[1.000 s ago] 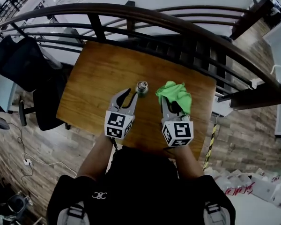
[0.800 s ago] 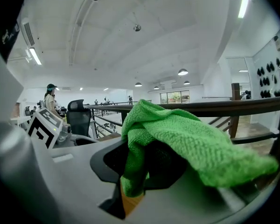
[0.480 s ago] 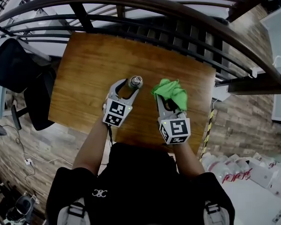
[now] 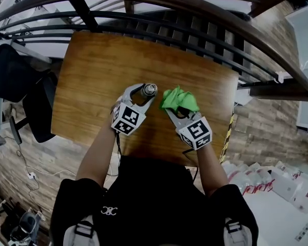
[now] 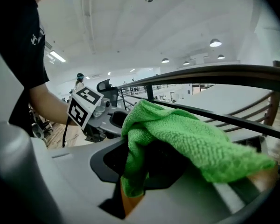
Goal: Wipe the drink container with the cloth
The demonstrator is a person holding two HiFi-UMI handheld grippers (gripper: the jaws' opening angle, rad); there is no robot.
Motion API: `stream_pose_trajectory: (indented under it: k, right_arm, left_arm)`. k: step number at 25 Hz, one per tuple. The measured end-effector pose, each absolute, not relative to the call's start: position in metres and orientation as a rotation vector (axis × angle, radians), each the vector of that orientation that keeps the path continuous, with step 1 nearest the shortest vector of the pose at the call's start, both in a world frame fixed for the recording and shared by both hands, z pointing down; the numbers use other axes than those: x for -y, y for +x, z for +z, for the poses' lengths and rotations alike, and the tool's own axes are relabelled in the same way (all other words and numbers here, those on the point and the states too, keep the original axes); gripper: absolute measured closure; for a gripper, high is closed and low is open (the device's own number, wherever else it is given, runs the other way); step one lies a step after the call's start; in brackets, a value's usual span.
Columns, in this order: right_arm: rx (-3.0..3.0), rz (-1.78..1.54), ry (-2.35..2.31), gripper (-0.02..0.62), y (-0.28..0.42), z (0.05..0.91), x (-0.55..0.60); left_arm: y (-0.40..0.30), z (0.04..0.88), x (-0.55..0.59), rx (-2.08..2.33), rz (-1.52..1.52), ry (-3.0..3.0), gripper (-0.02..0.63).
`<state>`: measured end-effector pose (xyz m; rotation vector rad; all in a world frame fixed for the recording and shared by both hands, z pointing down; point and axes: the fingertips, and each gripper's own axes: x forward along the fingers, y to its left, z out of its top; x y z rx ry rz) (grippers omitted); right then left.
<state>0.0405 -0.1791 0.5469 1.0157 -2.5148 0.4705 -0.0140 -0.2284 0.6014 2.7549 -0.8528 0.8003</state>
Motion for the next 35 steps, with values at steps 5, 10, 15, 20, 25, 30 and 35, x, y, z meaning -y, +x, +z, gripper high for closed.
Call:
stream_pose_trajectory:
  k: [5, 10, 15, 20, 25, 30, 35]
  right_arm:
    - [2.491, 0.418, 0.868, 0.528, 0.037, 0.57, 0.195]
    - [2.472, 0.343, 0.706, 0.529, 0.014, 0.585, 0.205]
    - [2.446, 0.362, 0.645, 0.529, 0.017, 0.599, 0.212]
    - [2.425, 0.332, 0.58, 0.529, 0.013, 0.613, 0.218]
    - [2.436, 0.303, 0.527, 0.529, 0.01, 0.611, 0.221]
    - [2.304, 0.147, 0.46, 0.529, 0.02, 0.633, 0.22]
    - [2.185, -0.152, 0.346, 0.531, 0.021, 0.651, 0.231]
  left_arm:
    - [-0.008, 0.606, 0.231, 0.79, 0.809, 2.778, 0.33]
    - [-0.011, 0.604, 0.233, 0.76, 0.818, 2.792, 0.33]
    - [-0.009, 0.601, 0.231, 0.758, 0.8, 2.803, 0.33]
    - [-0.012, 0.6, 0.233, 0.764, 0.799, 2.801, 0.33]
    - [-0.016, 0.598, 0.234, 0.774, 0.809, 2.791, 0.33]
    - [-0.016, 0.6, 0.234, 0.784, 0.827, 2.787, 0.33]
    - [-0.021, 0.6, 0.233, 0.788, 0.834, 2.79, 0.33]
